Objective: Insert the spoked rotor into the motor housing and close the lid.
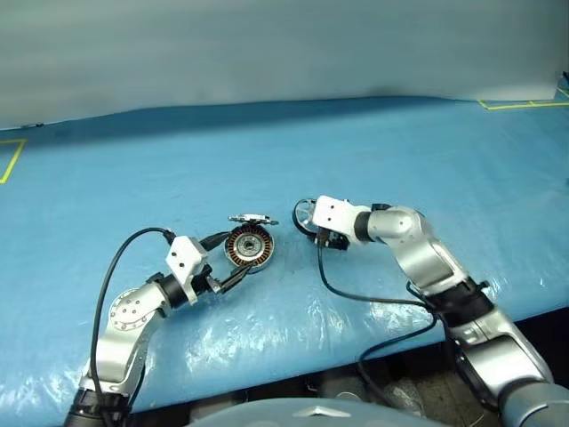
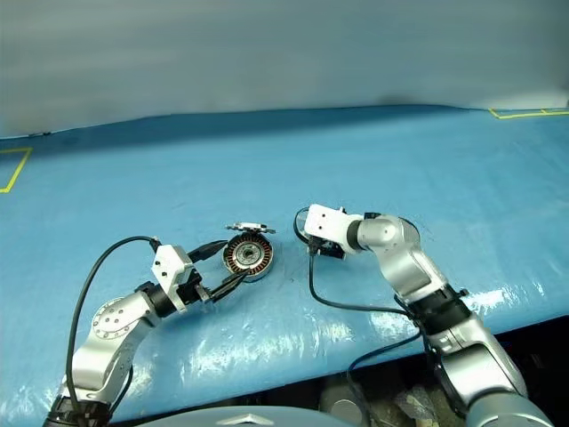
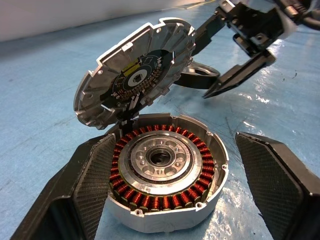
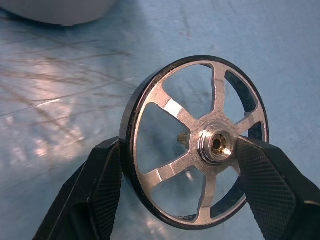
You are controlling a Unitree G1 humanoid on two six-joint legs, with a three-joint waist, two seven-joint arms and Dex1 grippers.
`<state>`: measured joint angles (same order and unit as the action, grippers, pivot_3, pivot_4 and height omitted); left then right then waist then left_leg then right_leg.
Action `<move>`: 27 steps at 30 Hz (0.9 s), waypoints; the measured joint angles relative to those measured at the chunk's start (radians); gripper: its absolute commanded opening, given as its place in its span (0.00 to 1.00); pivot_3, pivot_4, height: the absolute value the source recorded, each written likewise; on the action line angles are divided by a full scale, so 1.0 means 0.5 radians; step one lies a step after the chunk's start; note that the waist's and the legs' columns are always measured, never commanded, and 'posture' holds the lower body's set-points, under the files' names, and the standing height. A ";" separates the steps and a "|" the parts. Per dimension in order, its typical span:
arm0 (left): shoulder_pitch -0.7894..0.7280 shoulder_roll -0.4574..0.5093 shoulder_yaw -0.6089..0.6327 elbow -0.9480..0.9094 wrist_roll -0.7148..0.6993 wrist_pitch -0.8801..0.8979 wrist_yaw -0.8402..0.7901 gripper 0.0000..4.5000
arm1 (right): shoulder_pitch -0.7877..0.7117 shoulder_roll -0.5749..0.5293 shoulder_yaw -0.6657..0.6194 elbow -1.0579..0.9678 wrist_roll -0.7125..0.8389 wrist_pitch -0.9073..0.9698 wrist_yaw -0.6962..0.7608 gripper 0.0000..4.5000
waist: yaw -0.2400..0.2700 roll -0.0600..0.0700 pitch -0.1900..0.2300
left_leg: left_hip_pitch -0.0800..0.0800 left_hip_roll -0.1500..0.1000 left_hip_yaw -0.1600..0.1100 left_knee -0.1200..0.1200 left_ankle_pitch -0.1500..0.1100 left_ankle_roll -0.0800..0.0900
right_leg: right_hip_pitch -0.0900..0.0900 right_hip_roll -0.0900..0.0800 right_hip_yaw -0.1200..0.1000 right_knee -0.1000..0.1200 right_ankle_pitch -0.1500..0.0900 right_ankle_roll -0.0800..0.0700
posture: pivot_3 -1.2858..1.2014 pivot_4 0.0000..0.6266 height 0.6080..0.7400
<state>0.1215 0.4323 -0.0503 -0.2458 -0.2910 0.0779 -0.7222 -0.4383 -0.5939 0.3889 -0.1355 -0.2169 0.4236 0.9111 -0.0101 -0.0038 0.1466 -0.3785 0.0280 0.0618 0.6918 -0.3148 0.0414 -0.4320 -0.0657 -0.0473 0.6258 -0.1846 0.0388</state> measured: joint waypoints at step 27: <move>0.093 0.161 0.207 0.017 -0.079 0.056 -0.036 0.92 | 0.230 0.629 -0.121 -0.325 0.787 0.436 -0.296 0.70 | -0.002 -0.002 0.001 | 0.002 0.002 -0.005 0.008 0.001 -0.002 | 0.004 0.005 -0.001 0.003 -0.002 -0.015 | 0.52 0.24 1.00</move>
<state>0.1679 0.5128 0.0532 -0.2372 -0.3305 0.1059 -0.7402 -0.3235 -0.2795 0.3283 -0.2982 0.1767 0.6414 0.7631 -0.0111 -0.0050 0.1470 -0.3775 0.0290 0.0592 0.6960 -0.3142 0.0404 -0.4300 -0.0632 -0.0478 0.6271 -0.1858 0.0315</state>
